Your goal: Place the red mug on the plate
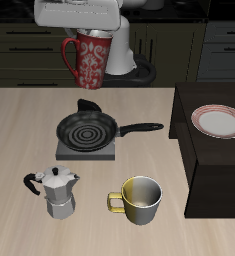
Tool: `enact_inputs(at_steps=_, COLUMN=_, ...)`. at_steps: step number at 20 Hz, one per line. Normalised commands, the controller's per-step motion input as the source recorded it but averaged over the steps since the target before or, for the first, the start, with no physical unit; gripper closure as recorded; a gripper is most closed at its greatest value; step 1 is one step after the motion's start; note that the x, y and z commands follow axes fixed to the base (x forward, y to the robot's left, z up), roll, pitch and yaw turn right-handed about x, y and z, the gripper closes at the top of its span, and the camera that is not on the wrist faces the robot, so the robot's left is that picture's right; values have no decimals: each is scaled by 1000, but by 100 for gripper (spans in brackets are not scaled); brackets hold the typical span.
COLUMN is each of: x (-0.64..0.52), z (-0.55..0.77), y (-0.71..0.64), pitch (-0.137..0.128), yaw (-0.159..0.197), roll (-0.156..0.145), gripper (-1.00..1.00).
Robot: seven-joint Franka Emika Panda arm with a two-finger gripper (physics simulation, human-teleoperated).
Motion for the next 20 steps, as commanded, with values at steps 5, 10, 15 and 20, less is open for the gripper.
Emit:
enact_inputs(at_steps=5, x=-135, z=298, y=608, pitch=-32, yaw=26, roll=41, gripper=100)
enact_inputs(at_steps=10, x=-5, z=382, y=617, pitch=-1, yaw=-48, roll=-6, gripper=100)
enact_inputs(at_steps=15, x=107, z=280, y=553, pitch=-14, yaw=5, roll=10, gripper=100)
enact_inputs(at_steps=20, x=201, z=166, y=410, pitch=21, yaw=-3, roll=15, gripper=100)
